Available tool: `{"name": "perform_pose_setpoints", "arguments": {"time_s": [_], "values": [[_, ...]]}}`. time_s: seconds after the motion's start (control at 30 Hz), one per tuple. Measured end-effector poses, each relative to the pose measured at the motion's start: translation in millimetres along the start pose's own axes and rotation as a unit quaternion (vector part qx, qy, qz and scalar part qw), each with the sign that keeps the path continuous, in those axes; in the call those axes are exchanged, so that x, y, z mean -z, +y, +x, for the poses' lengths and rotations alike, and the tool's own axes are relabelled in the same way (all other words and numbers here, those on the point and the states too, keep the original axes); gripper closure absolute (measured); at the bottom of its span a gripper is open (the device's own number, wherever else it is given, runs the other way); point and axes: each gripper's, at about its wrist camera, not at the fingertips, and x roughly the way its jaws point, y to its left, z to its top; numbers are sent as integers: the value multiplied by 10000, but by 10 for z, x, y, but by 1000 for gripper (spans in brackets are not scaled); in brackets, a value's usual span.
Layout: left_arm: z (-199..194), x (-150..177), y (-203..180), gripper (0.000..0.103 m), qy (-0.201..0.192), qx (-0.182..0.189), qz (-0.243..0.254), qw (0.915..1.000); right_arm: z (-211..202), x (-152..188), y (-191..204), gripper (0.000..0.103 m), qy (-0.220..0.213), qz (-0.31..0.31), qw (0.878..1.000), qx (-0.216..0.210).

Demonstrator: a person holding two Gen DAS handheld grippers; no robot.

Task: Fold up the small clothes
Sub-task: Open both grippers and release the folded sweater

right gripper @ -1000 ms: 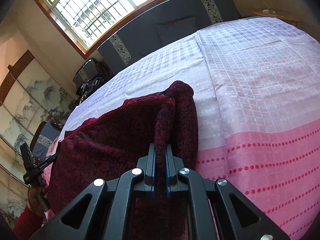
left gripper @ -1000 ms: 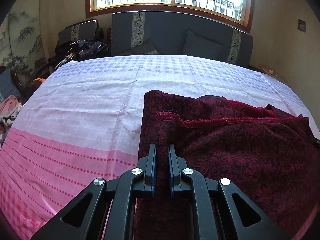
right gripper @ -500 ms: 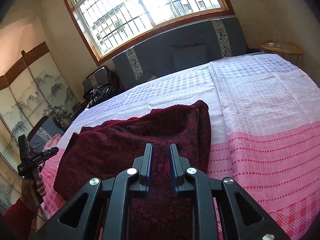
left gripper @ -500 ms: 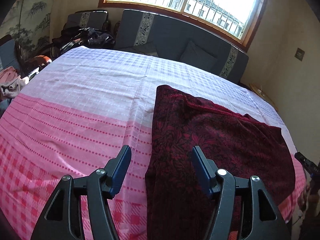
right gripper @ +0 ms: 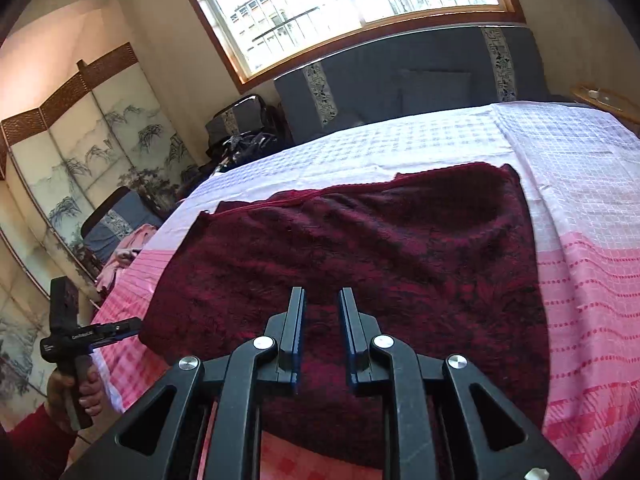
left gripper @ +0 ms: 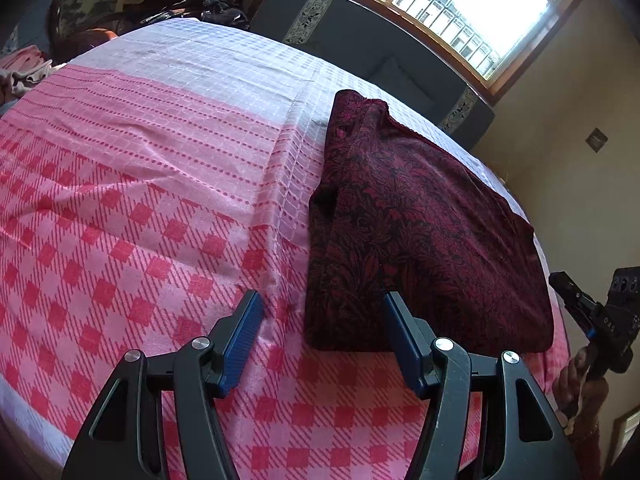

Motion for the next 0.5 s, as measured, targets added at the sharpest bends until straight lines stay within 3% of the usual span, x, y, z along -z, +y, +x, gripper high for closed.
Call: {"name": "perform_pose_setpoints", "arguments": {"time_s": [0.13,0.23,0.37,0.5], "values": [[14,49,-6,40,-87,-29,21,10000,522,7,638,91,473,-513,9938,-865],[4,52,11,40,-142,-60,-9,9999,878,78,925,95,748,-751,9904,-887],[-121,38,66,40,-284,-129,-125,9994,1350,316,966,97,1579,-712,9831,-587],[-290,-57,-155,40,-521,172,37,9985,1391,378,837,103,1675,-445,9824,-701]]}}
